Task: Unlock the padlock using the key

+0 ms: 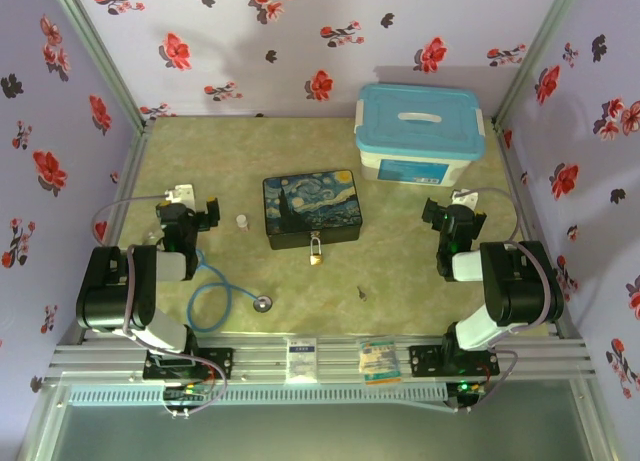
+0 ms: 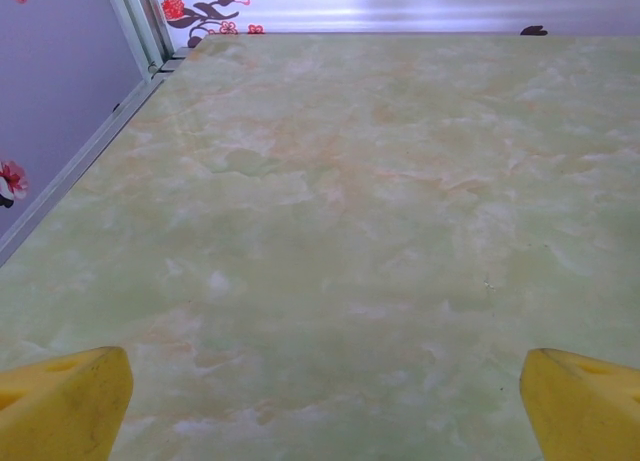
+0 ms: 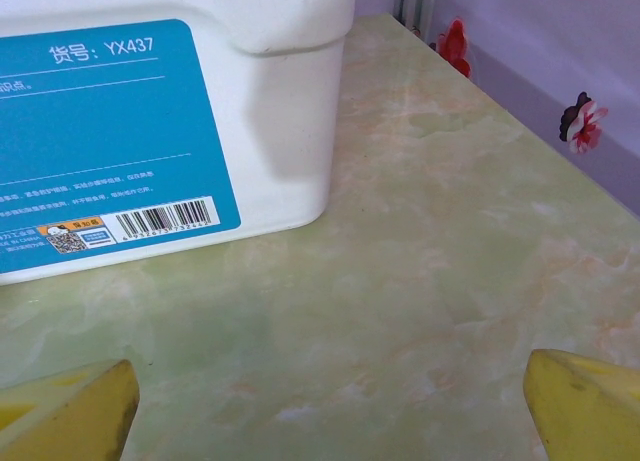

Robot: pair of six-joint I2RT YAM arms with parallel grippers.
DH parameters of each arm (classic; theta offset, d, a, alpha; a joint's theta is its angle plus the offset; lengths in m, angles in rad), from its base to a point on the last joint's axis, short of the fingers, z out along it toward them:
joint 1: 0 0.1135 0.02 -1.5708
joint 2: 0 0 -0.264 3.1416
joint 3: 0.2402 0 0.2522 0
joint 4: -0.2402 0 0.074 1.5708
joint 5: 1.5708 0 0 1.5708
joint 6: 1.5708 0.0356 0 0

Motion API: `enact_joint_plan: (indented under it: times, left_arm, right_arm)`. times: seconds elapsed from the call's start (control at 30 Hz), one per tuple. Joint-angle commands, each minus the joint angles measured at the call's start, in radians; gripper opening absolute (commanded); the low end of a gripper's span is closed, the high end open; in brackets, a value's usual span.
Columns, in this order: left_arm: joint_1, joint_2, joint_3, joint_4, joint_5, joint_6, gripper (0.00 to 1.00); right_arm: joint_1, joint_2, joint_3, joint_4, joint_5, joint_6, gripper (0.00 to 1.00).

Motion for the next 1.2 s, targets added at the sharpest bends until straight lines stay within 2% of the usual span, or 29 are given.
enact_joint_plan:
  times: [0.0,0.13,0.23,0.33,0.4,0.53,0.6,0.7,0.77,0.87,0.93,1.03,1.17]
  left_arm:
    - [0.010,-0.011,0.004,-0.010,-0.004,-0.006,1.00]
    - [0.010,-0.160,0.078,-0.262,-0.056,-0.033,1.00]
    - [0.009,-0.270,0.096,-0.342,-0.087,-0.068,1.00]
    - [0.007,-0.375,0.135,-0.472,-0.140,-0.206,1.00]
    - [0.007,-0.431,0.174,-0.595,-0.113,-0.250,1.00]
    - [0.024,-0.541,0.097,-0.568,-0.121,-0.504,1.00]
    - [0.030,-0.601,0.026,-0.507,-0.048,-0.526,1.00]
    - [0.026,-0.645,0.081,-0.685,0.050,-0.577,1.00]
    - [0.010,-0.667,0.123,-0.805,0.114,-0.612,1.00]
    - [-0.080,-0.715,0.138,-0.901,0.143,-0.630,1.00]
    - [-0.184,-0.736,0.152,-0.951,0.140,-0.632,1.00]
    - [-0.354,-0.739,0.193,-1.029,0.066,-0.657,1.00]
    - [-0.489,-0.717,0.259,-1.111,0.041,-0.718,1.00]
  right_arm:
    - [-0.018,0.002,0.012,0.029,-0.073,-0.004,0.99]
    - [-0.018,-0.085,0.025,-0.064,-0.071,-0.013,0.99]
    - [-0.017,-0.213,0.034,-0.188,-0.039,0.004,0.99]
    - [-0.019,-0.393,0.121,-0.513,-0.018,0.140,0.99]
    - [-0.022,-0.481,0.169,-0.679,-0.042,0.241,0.99]
    - [-0.027,-0.569,0.242,-0.931,-0.231,0.345,0.99]
    - [-0.027,-0.564,0.266,-1.006,-0.349,0.387,0.99]
    - [-0.026,-0.536,0.258,-1.022,-0.608,0.432,0.99]
    - [0.002,-0.544,0.246,-1.070,-0.659,0.456,0.99]
    - [0.115,-0.585,0.242,-1.200,-0.535,0.417,0.99]
    - [0.209,-0.593,0.244,-1.274,-0.451,0.405,0.98]
    - [0.311,-0.598,0.223,-1.327,-0.414,0.426,0.89]
    - [0.437,-0.617,0.173,-1.336,-0.402,0.477,0.80]
